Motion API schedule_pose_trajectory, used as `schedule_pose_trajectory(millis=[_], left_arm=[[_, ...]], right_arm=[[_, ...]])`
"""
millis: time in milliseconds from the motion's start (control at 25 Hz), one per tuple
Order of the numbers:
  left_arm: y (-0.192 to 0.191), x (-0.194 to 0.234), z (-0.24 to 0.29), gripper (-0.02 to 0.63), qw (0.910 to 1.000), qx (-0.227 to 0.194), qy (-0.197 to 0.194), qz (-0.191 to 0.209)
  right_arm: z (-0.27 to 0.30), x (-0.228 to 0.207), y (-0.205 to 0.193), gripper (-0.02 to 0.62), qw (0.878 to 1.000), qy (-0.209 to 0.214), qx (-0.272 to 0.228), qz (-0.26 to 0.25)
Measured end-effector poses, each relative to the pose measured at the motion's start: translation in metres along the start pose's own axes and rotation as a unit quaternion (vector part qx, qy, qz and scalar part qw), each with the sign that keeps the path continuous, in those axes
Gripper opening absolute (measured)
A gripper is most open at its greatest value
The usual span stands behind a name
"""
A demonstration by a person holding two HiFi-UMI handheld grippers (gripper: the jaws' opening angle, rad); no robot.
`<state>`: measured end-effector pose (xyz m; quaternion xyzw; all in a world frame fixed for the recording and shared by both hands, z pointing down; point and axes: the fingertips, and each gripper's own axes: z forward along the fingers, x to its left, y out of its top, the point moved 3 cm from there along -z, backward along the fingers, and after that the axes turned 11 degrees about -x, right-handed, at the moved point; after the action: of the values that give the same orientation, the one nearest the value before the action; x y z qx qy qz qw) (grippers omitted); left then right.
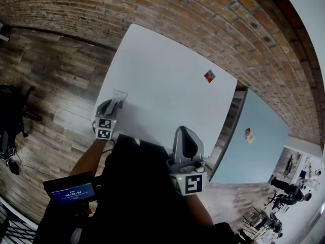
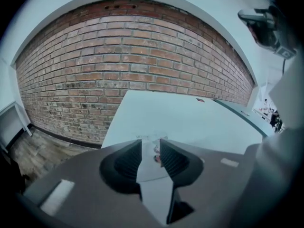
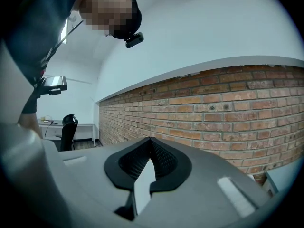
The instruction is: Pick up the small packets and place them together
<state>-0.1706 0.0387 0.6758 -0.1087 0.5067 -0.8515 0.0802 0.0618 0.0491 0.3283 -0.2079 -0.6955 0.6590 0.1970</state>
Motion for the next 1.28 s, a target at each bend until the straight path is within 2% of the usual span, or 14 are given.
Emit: schedule_pose_trajectory(millis=[160, 280, 440, 920, 1160, 1280], left_arm=[[0.000, -0.002, 0.009, 0.118, 0.9999, 0.011, -0.010, 0.001], [-0.009, -0.005, 0.019, 0.118, 0.9991, 0.038, -0.020, -0.002], [-0.018, -0.005, 0.021, 0.120, 0.9975, 0.068, -0.016, -0.011], [-0.021, -0.015, 0.044, 0.118, 0.9967, 0.078, -0.016, 0.014], [-0.014, -0.029, 0.067, 0.118, 0.9962, 0.081, -0.030, 0.014], [-0.012, -0.039, 0.074, 0.118, 0.9945, 0.101, -0.027, 0.003]], right_arm=[[0.001, -0.007, -0.003, 0.002, 1.000, -0.014, 0.005, 0.002], [0.005, -0.008, -0.009, 0.002, 1.000, -0.015, 0.010, 0.004], [0.004, -0.009, -0.010, 0.002, 1.000, -0.019, 0.008, 0.008], [-0.001, -0.029, -0.013, 0.002, 0.999, -0.044, 0.010, 0.016], [-0.006, -0.043, -0.015, 0.002, 0.998, -0.054, 0.013, 0.017], [-0.008, -0.052, -0.015, 0.002, 0.998, -0.060, 0.013, 0.018]])
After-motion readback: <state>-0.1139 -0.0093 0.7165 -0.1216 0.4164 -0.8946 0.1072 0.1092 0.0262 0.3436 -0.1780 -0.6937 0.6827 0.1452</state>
